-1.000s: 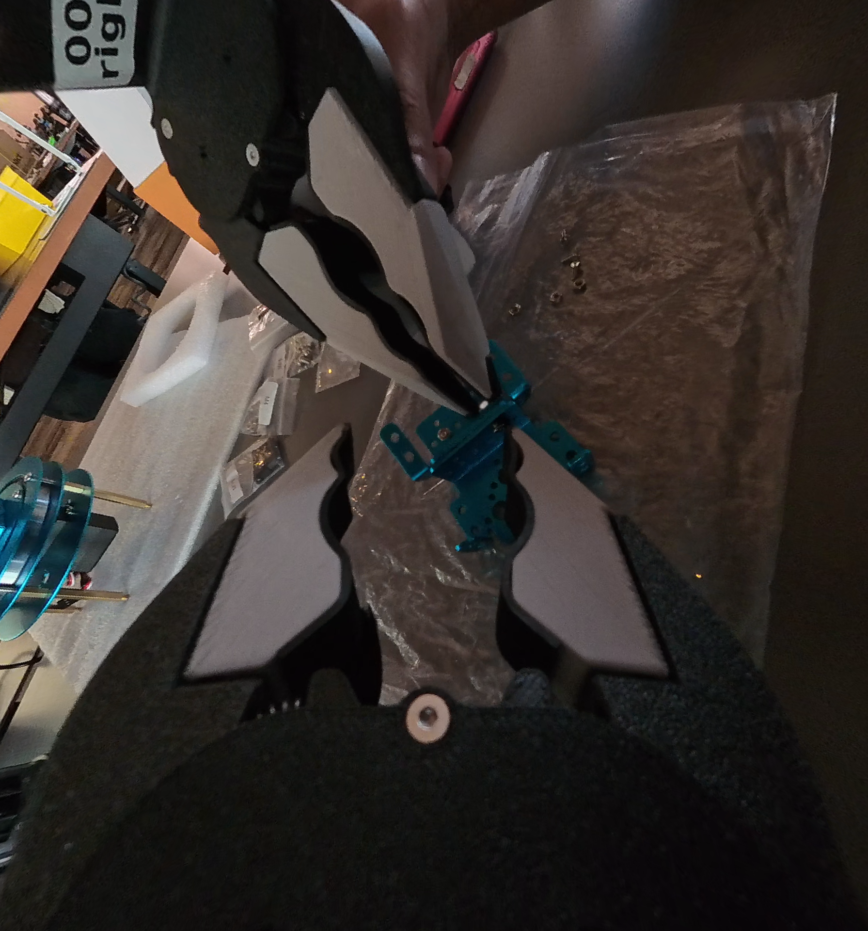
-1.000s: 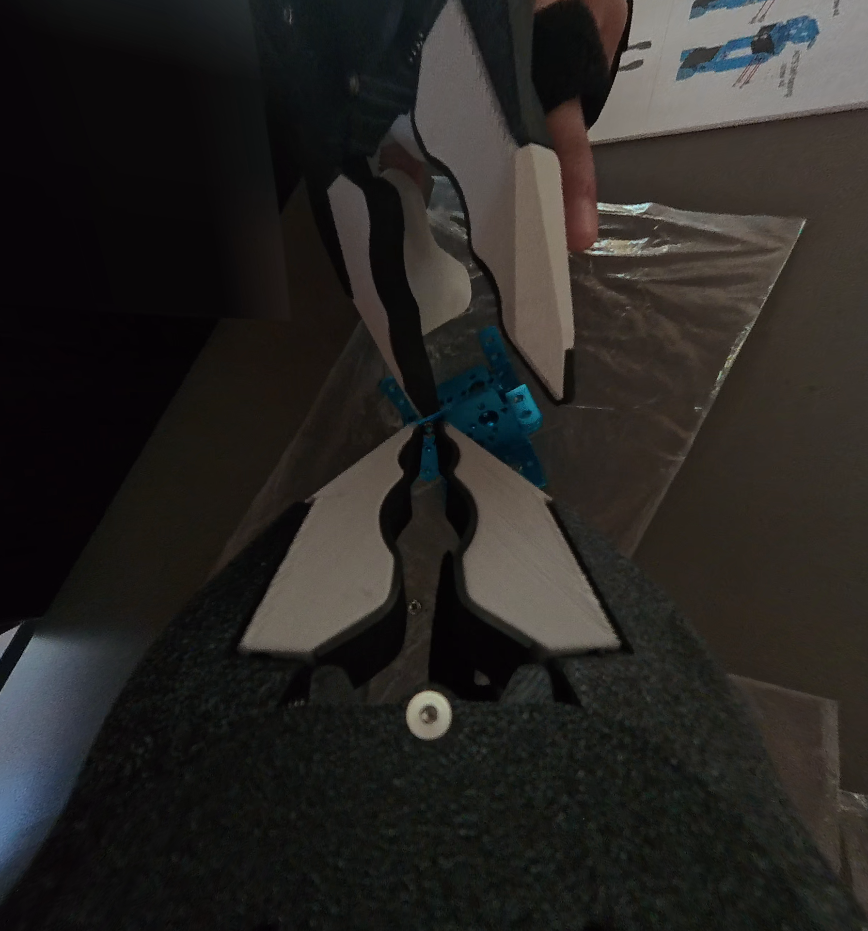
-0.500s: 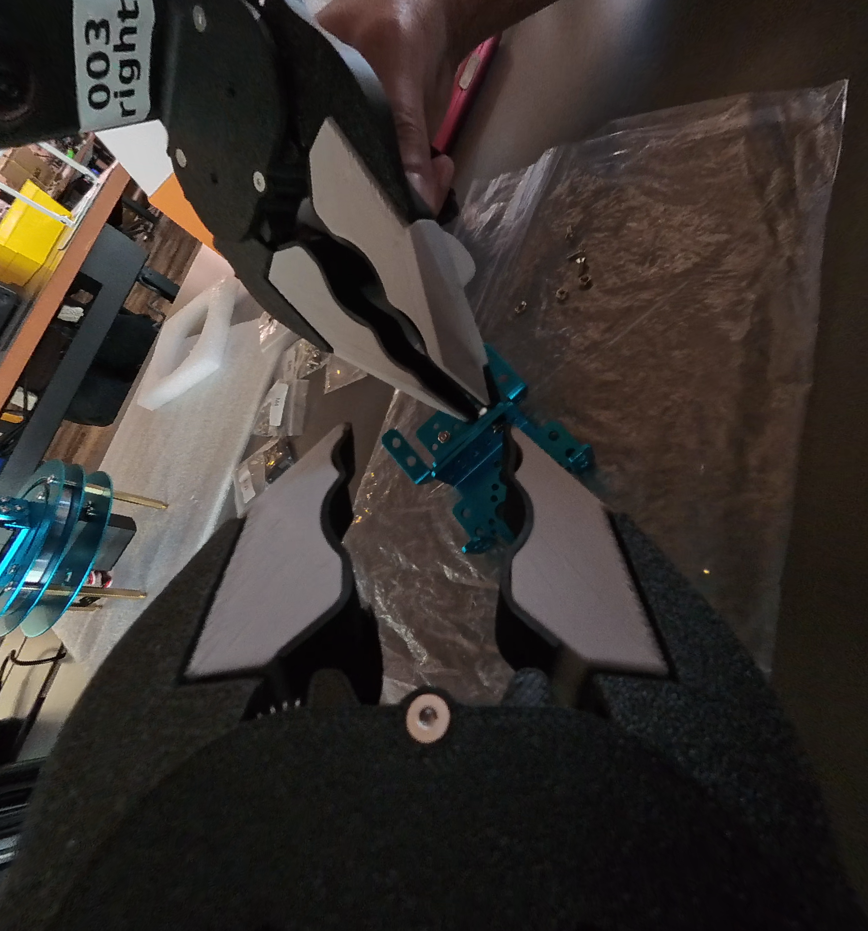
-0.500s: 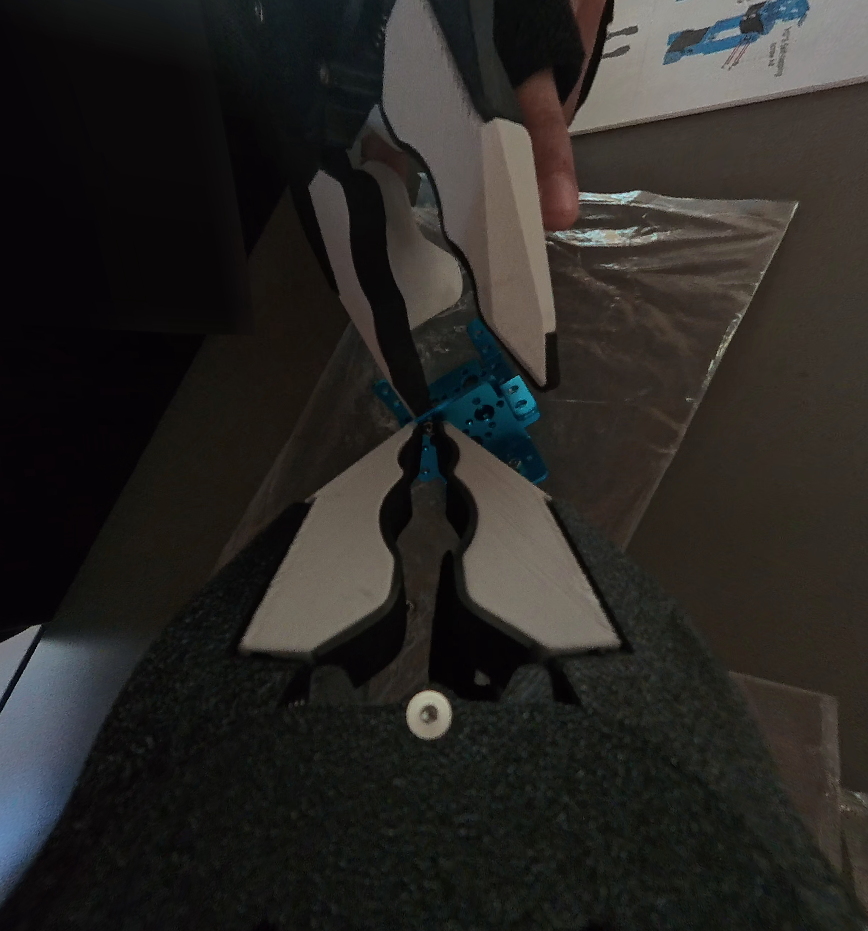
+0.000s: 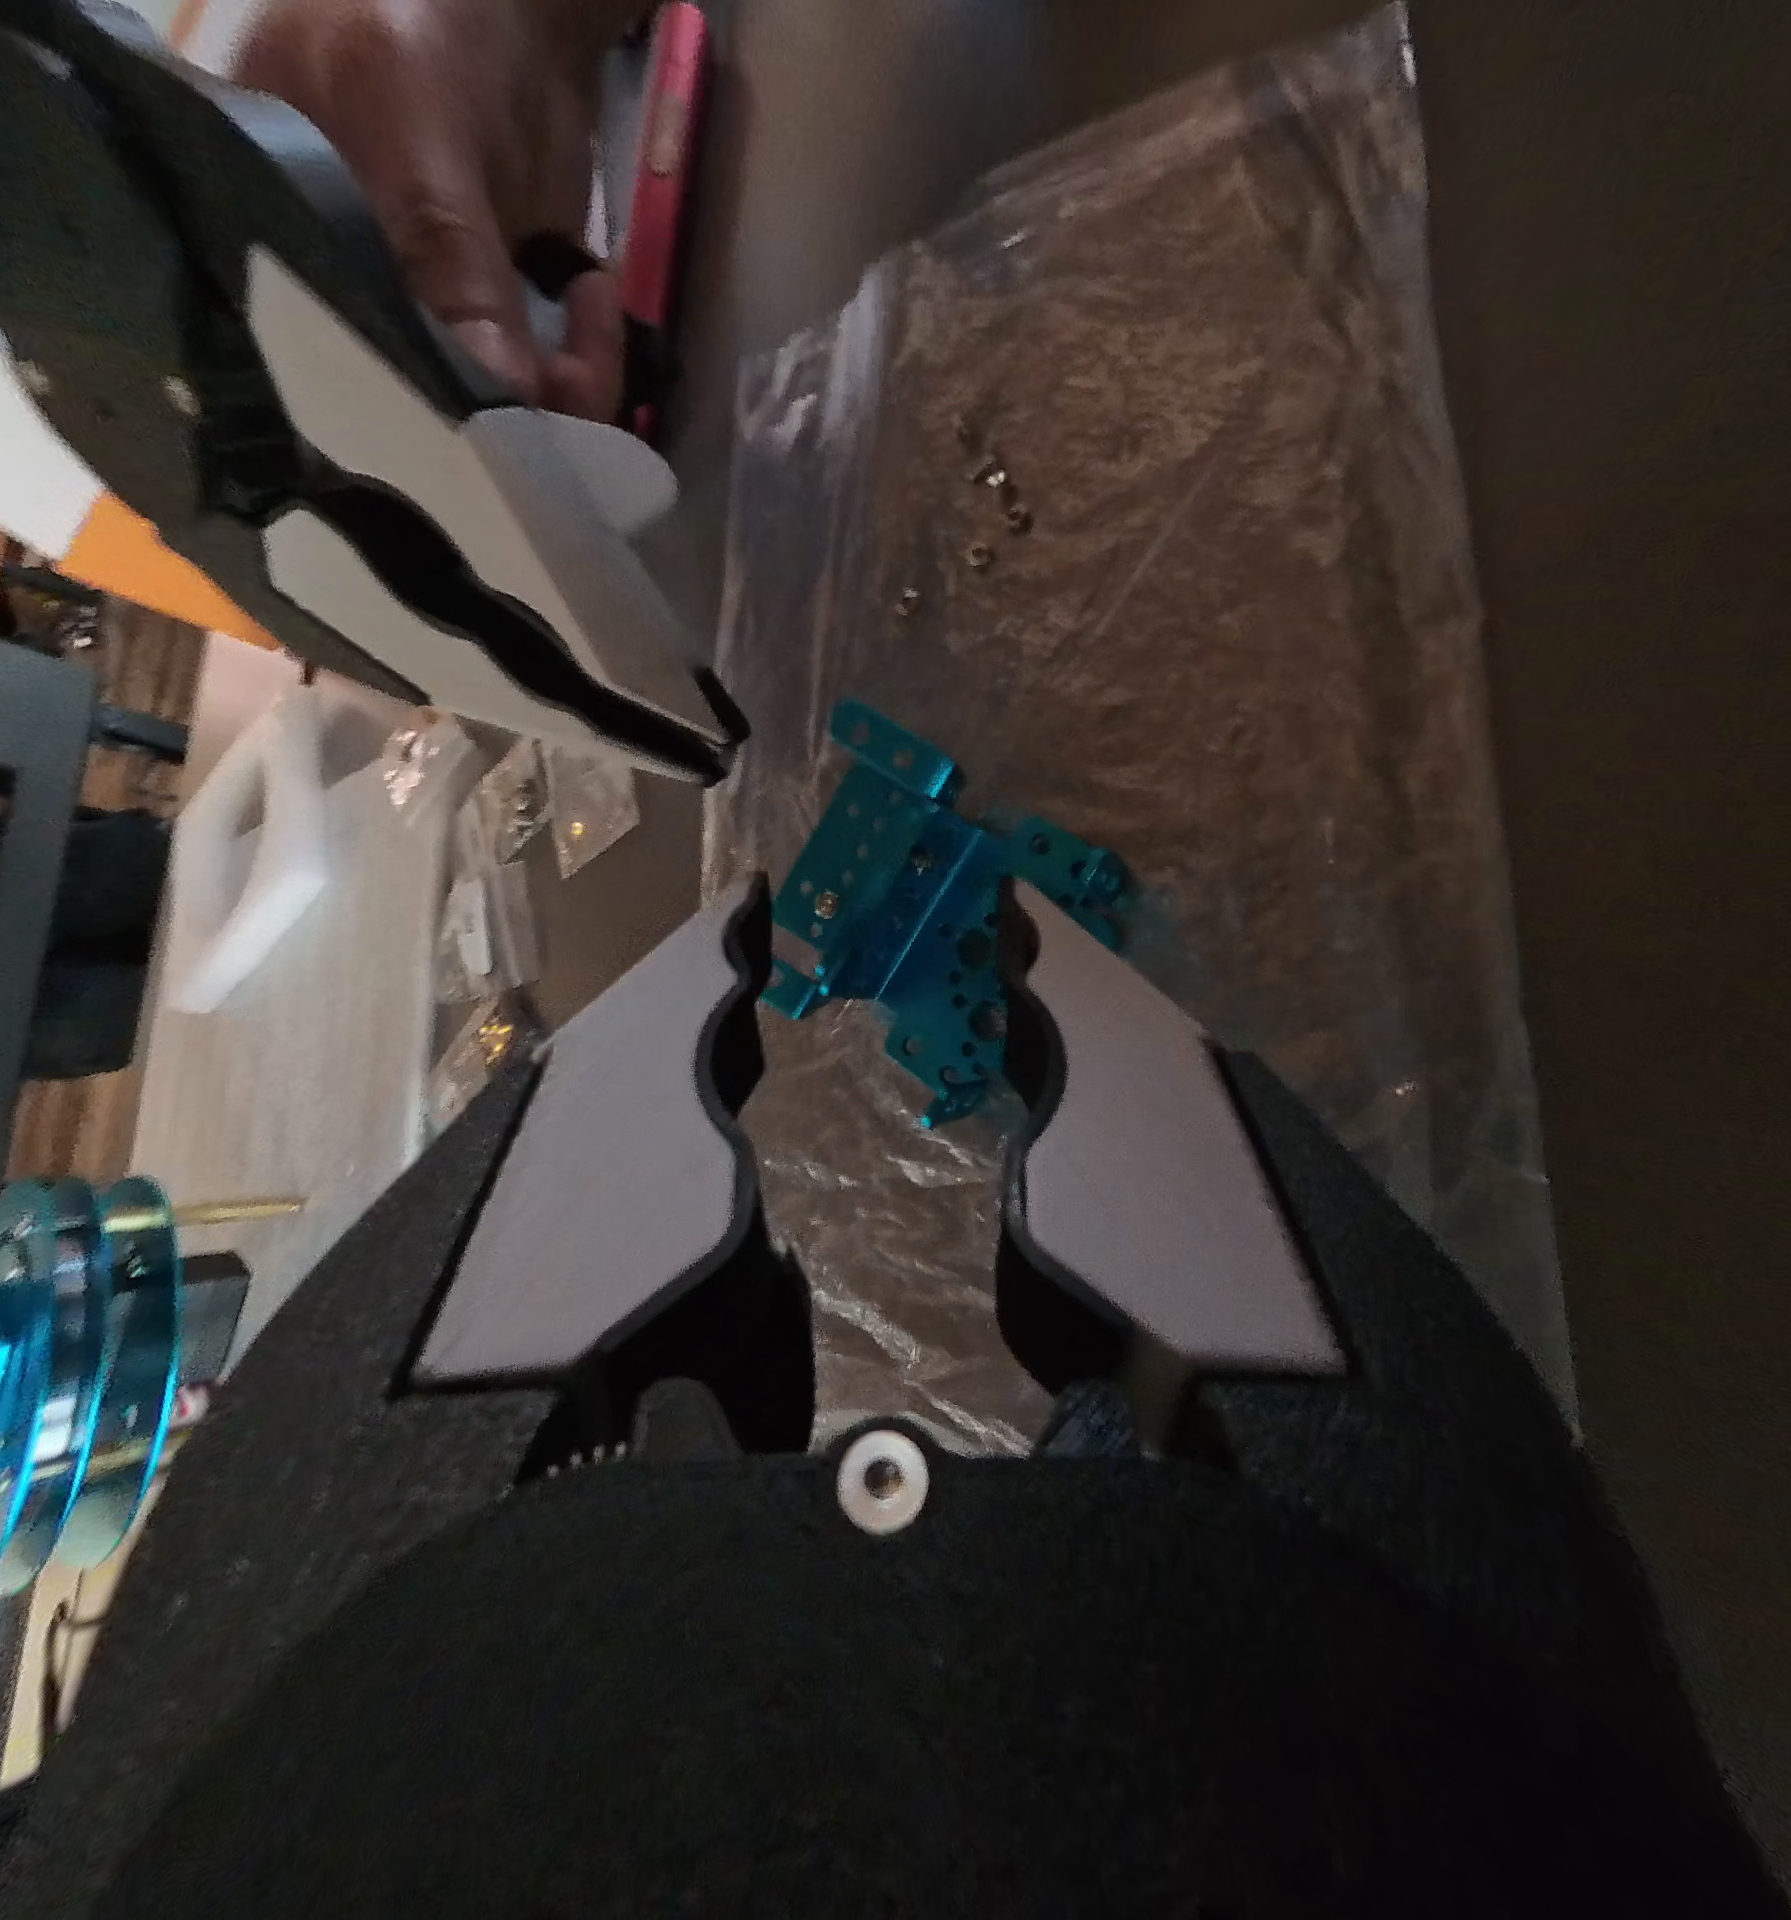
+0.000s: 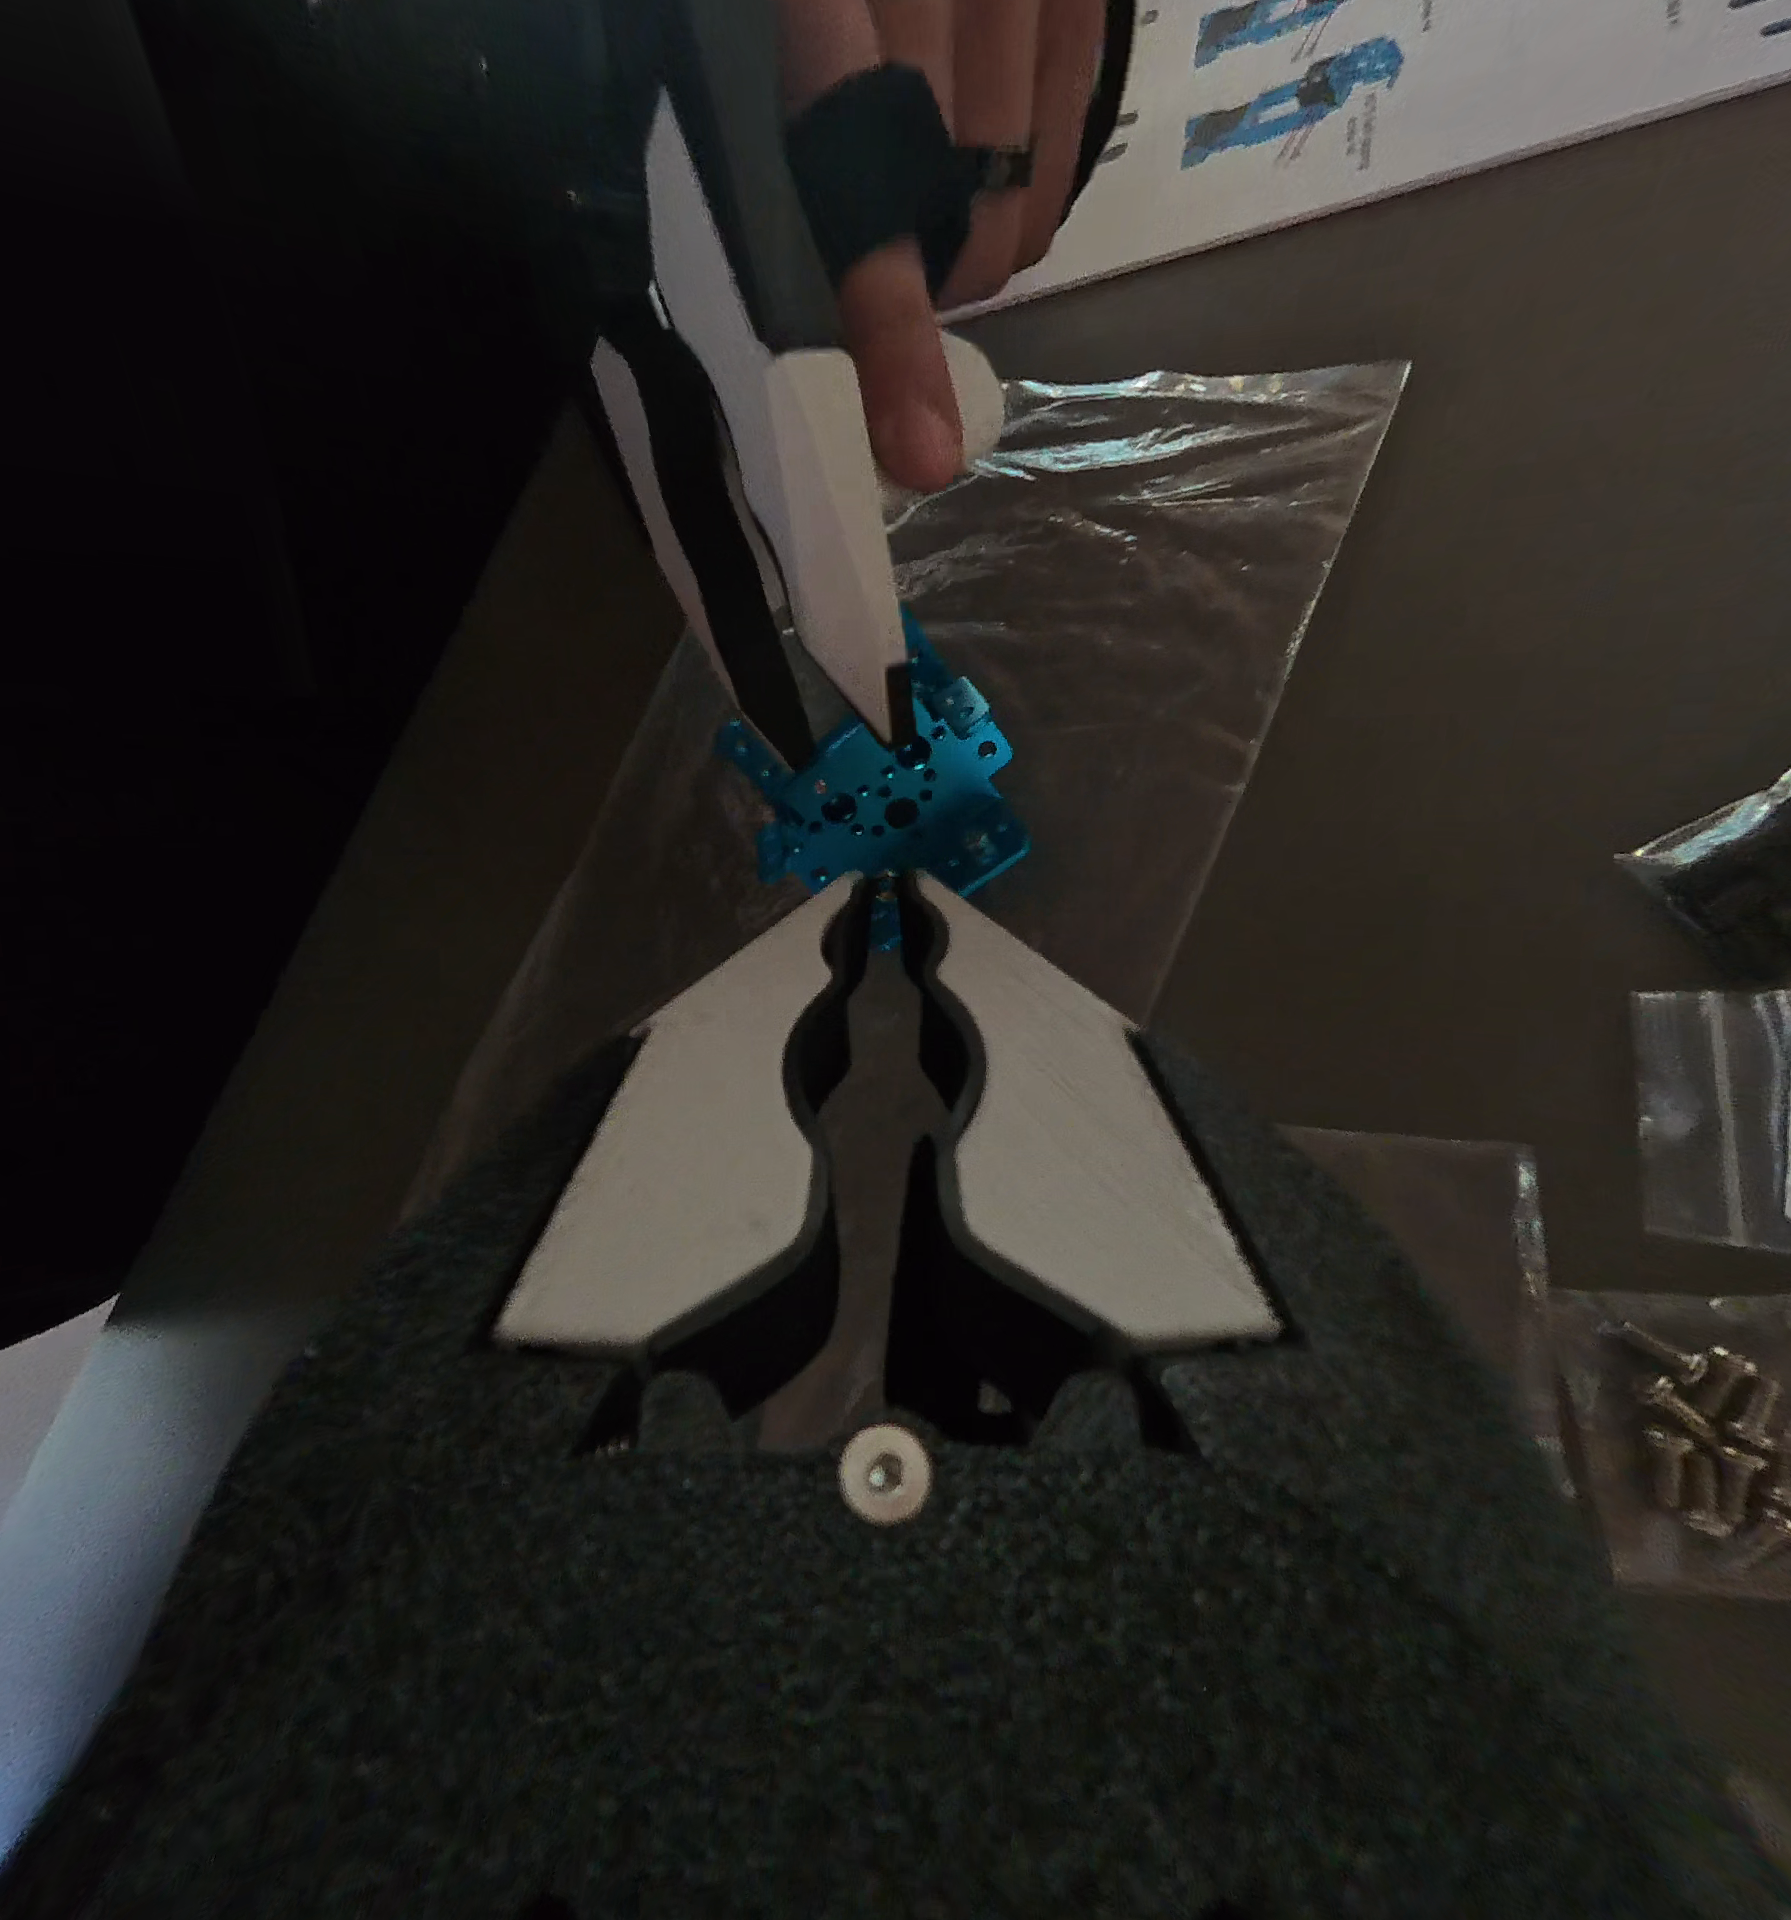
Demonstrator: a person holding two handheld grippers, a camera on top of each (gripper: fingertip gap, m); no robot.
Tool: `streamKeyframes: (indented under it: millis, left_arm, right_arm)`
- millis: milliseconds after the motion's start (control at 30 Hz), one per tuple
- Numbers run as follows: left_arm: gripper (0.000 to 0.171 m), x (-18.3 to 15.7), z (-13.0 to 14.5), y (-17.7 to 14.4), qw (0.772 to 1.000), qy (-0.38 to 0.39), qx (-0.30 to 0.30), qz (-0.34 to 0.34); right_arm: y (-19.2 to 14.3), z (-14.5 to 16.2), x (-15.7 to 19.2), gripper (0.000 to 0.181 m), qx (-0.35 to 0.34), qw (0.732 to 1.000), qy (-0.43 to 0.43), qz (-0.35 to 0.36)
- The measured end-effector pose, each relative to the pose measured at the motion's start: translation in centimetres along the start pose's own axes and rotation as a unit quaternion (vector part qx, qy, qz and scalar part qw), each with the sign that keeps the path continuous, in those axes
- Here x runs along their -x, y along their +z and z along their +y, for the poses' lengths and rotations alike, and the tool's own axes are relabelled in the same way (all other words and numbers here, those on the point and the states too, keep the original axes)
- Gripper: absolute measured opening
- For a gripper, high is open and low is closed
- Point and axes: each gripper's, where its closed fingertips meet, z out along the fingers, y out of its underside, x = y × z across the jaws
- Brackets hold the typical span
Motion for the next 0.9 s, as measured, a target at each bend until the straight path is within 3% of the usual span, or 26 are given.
streamKeyframes:
  millis: [233,567,900]
  left_arm:
    - [0.043,-0.8,-0.1,0.2,0.994,0.004,0.03,0.109]
    - [0.033,-0.9,0.6,0.5,0.984,0.055,0.086,0.148]
    - [0.025,-0.9,0.5,1.2,0.983,0.051,0.085,0.153]
  right_arm:
    - [-0.3,0.1,0.6,0.004,0.003,1.0,-0.01,-0.001]
    - [-0.6,0.3,1.0,0.004,0.006,1.0,-0.009,-0.009]
    - [-0.5,0.3,1.3,0.004,0.005,1.0,-0.009,-0.016]
